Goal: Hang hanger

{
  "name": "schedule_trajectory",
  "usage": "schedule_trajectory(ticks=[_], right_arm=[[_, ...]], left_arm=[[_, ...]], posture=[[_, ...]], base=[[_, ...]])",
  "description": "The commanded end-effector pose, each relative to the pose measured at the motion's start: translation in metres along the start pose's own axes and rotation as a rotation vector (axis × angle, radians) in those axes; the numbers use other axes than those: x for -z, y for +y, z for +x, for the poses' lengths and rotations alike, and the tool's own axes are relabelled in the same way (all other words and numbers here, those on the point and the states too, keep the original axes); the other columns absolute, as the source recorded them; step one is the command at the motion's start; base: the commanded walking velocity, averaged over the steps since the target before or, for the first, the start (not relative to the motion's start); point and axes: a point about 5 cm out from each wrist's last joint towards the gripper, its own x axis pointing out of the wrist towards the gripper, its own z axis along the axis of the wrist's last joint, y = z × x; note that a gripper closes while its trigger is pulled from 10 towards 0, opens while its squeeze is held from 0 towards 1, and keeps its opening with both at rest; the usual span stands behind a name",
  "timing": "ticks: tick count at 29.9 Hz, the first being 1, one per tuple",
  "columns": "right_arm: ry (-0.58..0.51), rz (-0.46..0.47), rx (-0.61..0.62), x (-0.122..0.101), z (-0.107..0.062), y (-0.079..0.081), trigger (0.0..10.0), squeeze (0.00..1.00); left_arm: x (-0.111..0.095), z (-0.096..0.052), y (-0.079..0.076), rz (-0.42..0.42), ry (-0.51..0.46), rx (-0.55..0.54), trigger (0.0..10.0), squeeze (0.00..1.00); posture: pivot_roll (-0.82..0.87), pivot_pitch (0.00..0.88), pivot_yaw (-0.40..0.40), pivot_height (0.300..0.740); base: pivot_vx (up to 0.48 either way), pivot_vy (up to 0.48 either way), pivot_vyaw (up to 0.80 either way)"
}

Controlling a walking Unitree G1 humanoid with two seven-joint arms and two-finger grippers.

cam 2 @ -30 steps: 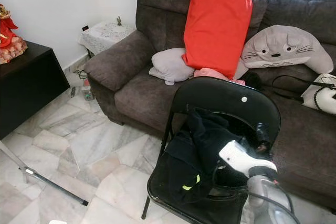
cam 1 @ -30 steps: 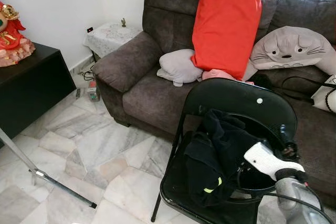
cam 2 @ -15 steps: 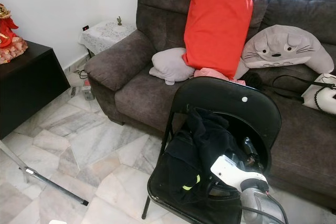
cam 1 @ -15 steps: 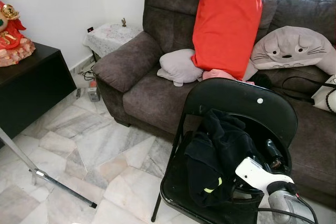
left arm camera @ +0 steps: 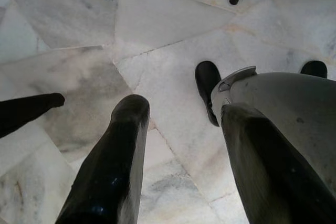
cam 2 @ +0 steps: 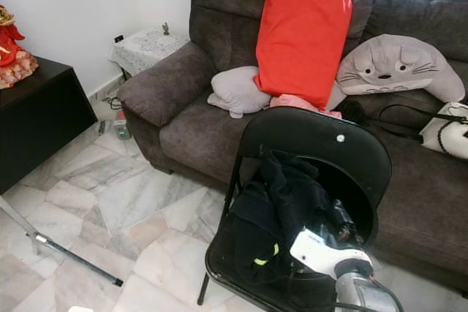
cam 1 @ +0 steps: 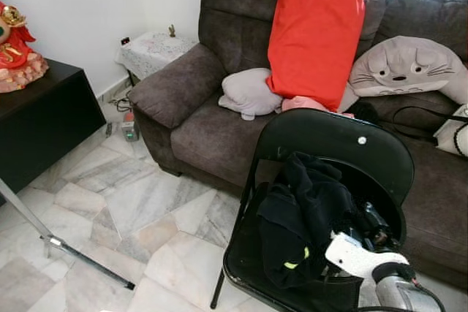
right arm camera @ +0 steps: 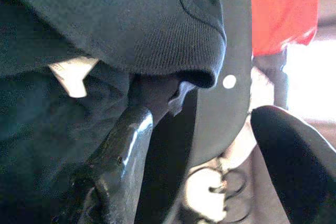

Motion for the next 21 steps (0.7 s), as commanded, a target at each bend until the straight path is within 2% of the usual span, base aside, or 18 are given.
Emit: schedule_trajectory(ticks=[1, 8, 13, 21], right_arm=[[-0.048, -0.063, -0.022, -0.003, 0.003, 0.001, 10.0, 0.0], [-0.138, -0.149, -0.087, -0.005, 0.009, 0.004, 10.0, 0.0], [-0.186, -0.171, -0.136, -0.007, 0.01, 0.008, 10.0, 0.0], [-0.174, -0.223, -0.138, 0.001, 0.013, 0.006, 10.0, 0.0]], left_arm=[[0.006, -0.001, 0.001, 0.008, 0.024, 0.001, 10.0, 0.0], [0.006, -0.001, 0.001, 0.006, 0.021, -0.003, 10.0, 0.0], [0.005, -0.001, 0.001, 0.005, 0.02, -0.003, 10.0, 0.0], [0.005, -0.001, 0.001, 0.007, 0.02, -0.003, 10.0, 0.0]], posture=[[0.01, 0.088, 0.017, 0.74], [0.01, 0.086, 0.017, 0.74], [0.01, 0.084, 0.018, 0.74], [0.01, 0.083, 0.02, 0.74]], base=[[0.0, 0.0, 0.0], [0.0, 0.0, 0.0], [0.0, 0.0, 0.0], [0.0, 0.0, 0.0]])
